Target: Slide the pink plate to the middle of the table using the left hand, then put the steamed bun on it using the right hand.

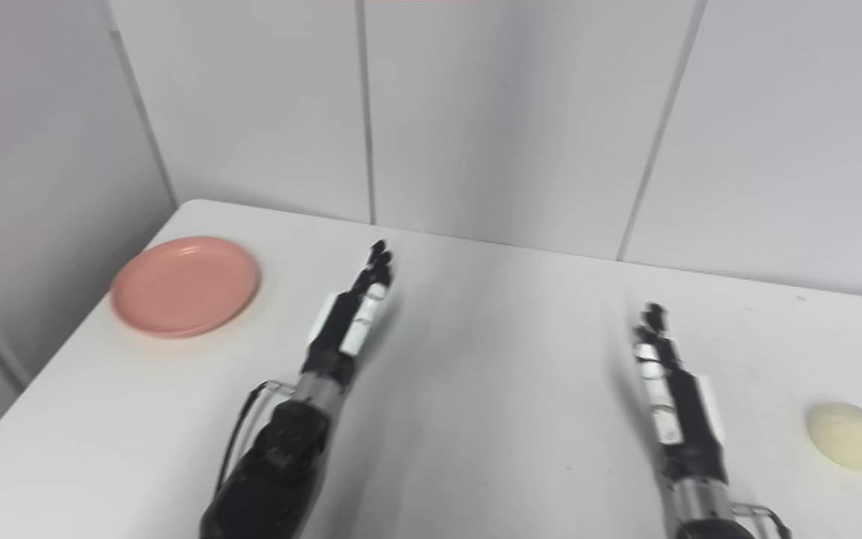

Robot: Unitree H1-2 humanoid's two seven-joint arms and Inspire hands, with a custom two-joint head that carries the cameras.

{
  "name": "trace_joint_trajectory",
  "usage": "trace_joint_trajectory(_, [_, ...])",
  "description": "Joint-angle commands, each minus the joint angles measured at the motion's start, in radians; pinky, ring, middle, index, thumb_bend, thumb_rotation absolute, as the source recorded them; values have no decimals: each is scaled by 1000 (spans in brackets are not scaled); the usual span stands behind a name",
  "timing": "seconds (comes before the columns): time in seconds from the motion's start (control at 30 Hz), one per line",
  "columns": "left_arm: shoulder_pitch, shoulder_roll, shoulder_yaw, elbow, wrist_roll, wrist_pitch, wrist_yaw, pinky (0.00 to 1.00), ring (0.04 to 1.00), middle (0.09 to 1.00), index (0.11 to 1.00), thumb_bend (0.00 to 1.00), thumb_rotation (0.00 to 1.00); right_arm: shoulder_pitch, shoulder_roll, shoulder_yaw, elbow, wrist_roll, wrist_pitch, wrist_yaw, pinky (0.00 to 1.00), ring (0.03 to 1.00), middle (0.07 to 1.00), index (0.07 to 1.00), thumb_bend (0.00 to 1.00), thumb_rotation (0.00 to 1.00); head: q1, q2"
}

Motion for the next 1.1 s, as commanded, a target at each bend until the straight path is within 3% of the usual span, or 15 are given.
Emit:
trace_joint_trajectory(0.0, [28,-9,-1,62,1,-50,18,1000,1000,1000,1000,655,1000,33,-4,-11,15,29,-15,16,1000,992,1000,1000,416,1000,29,-18])
trace_joint_trajectory(0.13, [6,-17,-5,136,20,-111,49,1000,1000,1000,1000,647,1000,23,3,-24,55,68,-44,33,1000,1000,1000,1000,409,1000,75,-53])
trace_joint_trajectory(0.37, [-18,-17,-1,209,9,-167,48,1000,1000,1000,1000,678,1000,6,6,-27,105,63,-77,35,1000,1000,1000,1000,378,998,72,-65])
trace_joint_trajectory(0.77, [-47,-5,31,256,-42,-192,54,1000,1000,1000,1000,672,1000,-19,18,-26,167,57,-129,33,1000,1000,1000,1000,254,1000,101,-104])
trace_joint_trajectory(0.93, [-54,-5,66,246,-76,-192,99,986,986,986,990,633,1000,-25,21,-20,174,33,-132,21,1000,1000,1000,1000,231,1000,107,-129])
trace_joint_trajectory(1.07, [-49,-7,89,215,-91,-193,155,911,916,905,900,581,1000,-35,29,-17,194,25,-138,19,1000,1000,1000,1000,197,1000,114,-149])
